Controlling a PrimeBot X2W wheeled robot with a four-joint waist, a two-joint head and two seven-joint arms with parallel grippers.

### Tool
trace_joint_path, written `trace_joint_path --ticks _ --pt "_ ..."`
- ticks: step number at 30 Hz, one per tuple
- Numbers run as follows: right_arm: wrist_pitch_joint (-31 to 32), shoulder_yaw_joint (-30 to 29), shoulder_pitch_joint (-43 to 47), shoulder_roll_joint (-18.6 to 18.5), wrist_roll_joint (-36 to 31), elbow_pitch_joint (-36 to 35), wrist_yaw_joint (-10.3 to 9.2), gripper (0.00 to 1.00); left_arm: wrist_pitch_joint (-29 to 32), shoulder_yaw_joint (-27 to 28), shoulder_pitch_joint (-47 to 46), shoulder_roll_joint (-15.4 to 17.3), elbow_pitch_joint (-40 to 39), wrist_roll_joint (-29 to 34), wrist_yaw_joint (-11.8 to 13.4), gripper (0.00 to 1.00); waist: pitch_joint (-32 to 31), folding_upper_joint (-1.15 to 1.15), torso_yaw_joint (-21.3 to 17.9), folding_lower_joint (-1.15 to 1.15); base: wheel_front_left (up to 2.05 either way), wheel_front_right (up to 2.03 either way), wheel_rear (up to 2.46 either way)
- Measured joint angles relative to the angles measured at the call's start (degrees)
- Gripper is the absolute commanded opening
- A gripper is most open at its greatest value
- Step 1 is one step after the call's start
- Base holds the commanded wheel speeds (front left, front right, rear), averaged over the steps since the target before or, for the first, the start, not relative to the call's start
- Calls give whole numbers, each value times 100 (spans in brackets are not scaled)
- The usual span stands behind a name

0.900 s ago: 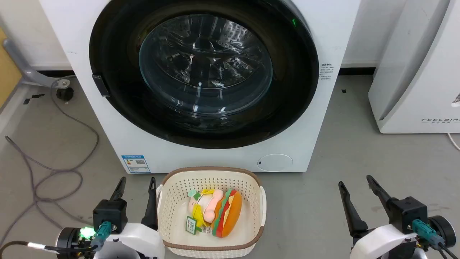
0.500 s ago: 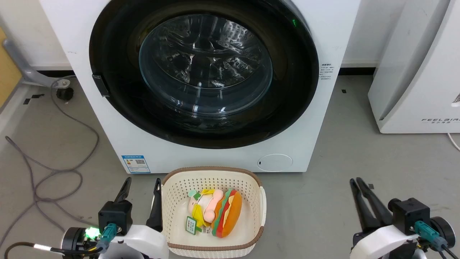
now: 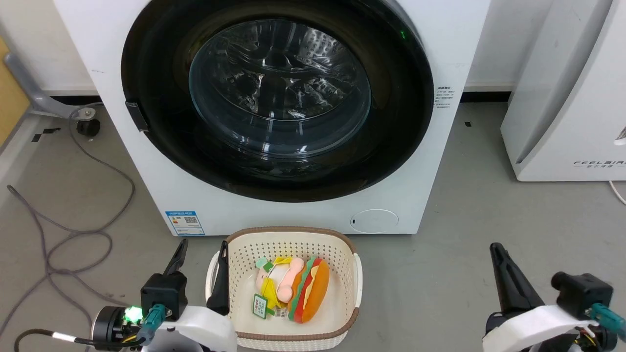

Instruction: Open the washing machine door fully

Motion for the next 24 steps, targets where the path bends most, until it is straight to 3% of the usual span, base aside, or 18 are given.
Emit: trace_joint_path --ticks 24 --pt "-124 -603 -1486 -86 2973 1294 0 0 -277 -169 -249 -1 126 -85 -91 100 243 0 -42 0 0 0 0"
